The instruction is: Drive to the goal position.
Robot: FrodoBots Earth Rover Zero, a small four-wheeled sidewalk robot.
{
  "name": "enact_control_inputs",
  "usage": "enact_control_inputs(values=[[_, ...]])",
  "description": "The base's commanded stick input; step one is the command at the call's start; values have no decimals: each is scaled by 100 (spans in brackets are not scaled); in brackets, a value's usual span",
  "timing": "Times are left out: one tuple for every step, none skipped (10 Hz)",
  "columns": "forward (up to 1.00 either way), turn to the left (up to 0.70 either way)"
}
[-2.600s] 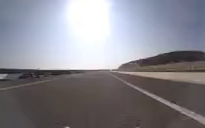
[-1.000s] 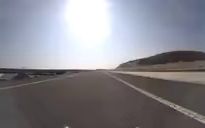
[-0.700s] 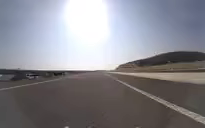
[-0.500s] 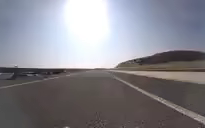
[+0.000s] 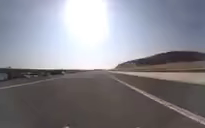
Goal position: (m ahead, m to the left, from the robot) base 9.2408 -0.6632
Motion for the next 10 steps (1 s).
enact_control_inputs(values=[[100,0],[100,0],[100,0],[100,0],[100,0],[100,0],[100,0],[100,0],[100,0],[100,0]])
